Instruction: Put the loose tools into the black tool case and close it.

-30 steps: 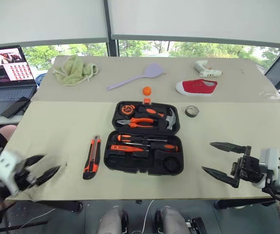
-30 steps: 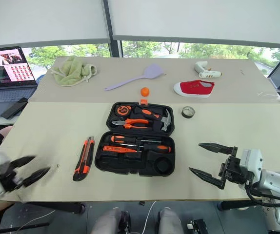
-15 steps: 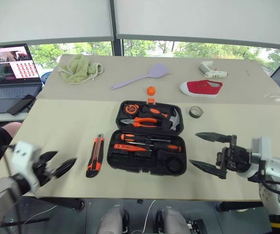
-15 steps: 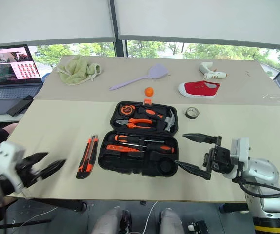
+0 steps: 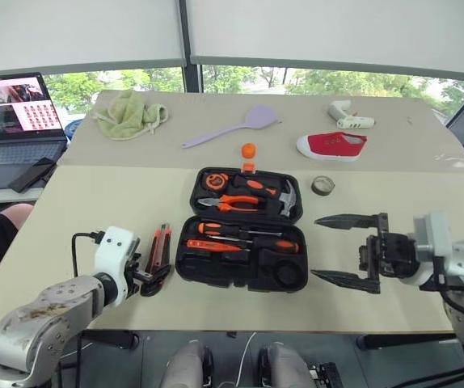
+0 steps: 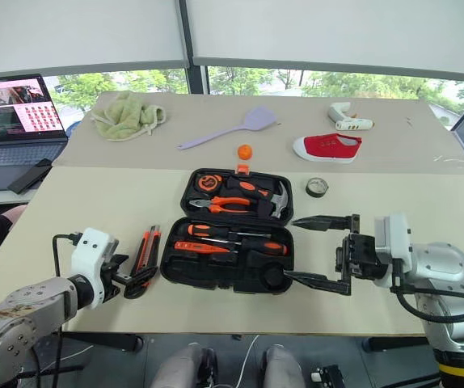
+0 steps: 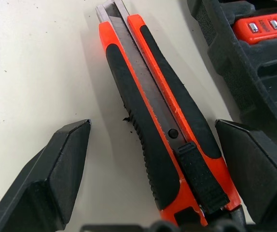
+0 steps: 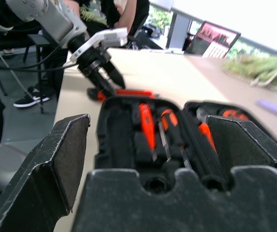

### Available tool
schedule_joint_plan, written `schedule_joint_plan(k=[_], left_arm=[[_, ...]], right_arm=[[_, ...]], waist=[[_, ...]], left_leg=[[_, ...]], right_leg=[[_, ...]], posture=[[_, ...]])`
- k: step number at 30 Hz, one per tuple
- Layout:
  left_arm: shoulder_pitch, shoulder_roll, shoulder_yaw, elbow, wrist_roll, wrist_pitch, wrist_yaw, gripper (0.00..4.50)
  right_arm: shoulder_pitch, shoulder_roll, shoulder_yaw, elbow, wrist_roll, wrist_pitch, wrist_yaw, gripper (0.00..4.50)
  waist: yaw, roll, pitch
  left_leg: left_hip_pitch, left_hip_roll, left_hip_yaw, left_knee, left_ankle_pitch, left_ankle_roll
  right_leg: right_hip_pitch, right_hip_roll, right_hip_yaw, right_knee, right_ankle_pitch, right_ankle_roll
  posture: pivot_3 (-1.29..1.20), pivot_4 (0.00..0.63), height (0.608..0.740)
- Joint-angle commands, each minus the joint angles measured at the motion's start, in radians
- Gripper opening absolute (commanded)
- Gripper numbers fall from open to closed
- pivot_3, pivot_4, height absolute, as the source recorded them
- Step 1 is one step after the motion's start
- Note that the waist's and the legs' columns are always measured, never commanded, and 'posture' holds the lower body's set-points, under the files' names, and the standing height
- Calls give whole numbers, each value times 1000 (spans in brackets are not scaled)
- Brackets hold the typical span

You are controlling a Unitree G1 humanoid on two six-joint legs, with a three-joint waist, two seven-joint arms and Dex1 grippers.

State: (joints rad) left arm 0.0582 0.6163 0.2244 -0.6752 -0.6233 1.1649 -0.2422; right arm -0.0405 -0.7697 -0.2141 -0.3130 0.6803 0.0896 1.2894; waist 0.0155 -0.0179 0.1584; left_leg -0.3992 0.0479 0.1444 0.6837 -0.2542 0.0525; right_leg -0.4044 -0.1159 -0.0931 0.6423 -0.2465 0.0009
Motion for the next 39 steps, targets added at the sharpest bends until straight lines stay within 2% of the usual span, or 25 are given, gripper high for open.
schedule_joint_plan(k=[1,6,7,12,15,17,19,21,22,23,28,35,39], left_arm=[[13,-32,-66,18,36,-15,13,3620],[46,-11,-21,31,88,-78,-6,1858],[50,7,6,36,94,-103,-26,1752],[51,155,115,134,102,-361,-287,1751],[2,305,46,257,148,-675,-656,1751],[-103,356,-39,304,95,-734,-874,1751],[-251,359,-163,338,89,-755,-1016,1751],[-379,326,-285,365,143,-768,-1070,1751],[-430,305,-337,377,170,-778,-1086,1751],[-479,275,-394,391,201,-773,-1089,1751],[-592,170,-586,468,368,-871,-1114,1751],[-623,155,-658,563,530,-966,-1085,1751],[-624,139,-677,576,564,-985,-1100,1751]], right_arm=[[4,1,-37,-7,3,-31,10,4500],[23,4,-51,17,7,-41,23,4500],[26,3,-52,21,7,-43,26,4500],[24,-6,-59,22,12,-32,22,4500],[30,-27,-83,32,13,-19,29,4500],[46,-58,-110,37,18,0,41,4500],[69,-91,-139,34,25,20,49,4500],[98,-111,-166,17,31,40,50,4500],[114,-119,-177,7,36,51,48,4500],[135,-122,-189,-8,37,58,44,4500],[225,-109,-235,-77,37,73,19,4500],[285,-84,-267,-135,37,78,-27,4500],[305,-74,-268,-155,38,81,-37,4500]], waist=[[2,1,-1],[6,3,-2],[6,3,-2],[-3,2,-1],[2,2,-1],[14,3,-1],[22,3,-1],[29,3,-1],[27,3,-1],[26,3,-1],[16,1,0],[12,0,1],[12,0,1]], left_leg=[[0,0,0,0,-1,1],[0,0,0,0,-3,4],[0,0,0,0,-2,5],[-1,1,0,-1,-2,4],[-3,1,0,-1,-2,4],[-7,1,1,-1,-2,3],[-10,-2,2,-1,-2,2],[-12,-3,3,0,1,1],[-15,-3,3,1,7,10],[-16,-3,4,1,7,11],[-16,-3,6,1,8,10],[-16,-2,4,1,8,10],[-16,-3,3,2,7,11]], right_leg=[[0,0,0,0,0,0],[0,0,0,0,0,0],[0,0,0,-1,0,0],[-3,1,-1,0,-1,-2],[-5,1,-2,0,-1,-3],[-14,1,-4,-1,-1,-3],[-16,-2,-3,-1,0,-2],[-13,-2,-3,-1,1,0],[-14,0,-3,-1,1,1],[-14,1,-2,-2,2,2],[-16,4,0,-1,2,2],[-15,4,-1,0,2,3],[-15,4,-1,0,2,3]], posture=[[0,150,740],[0,150,740],[0,150,740],[0,150,740],[0,150,740],[0,150,740],[0,150,740],[0,150,740],[0,150,740],[0,150,740],[0,150,740],[0,150,740],[0,150,740]])
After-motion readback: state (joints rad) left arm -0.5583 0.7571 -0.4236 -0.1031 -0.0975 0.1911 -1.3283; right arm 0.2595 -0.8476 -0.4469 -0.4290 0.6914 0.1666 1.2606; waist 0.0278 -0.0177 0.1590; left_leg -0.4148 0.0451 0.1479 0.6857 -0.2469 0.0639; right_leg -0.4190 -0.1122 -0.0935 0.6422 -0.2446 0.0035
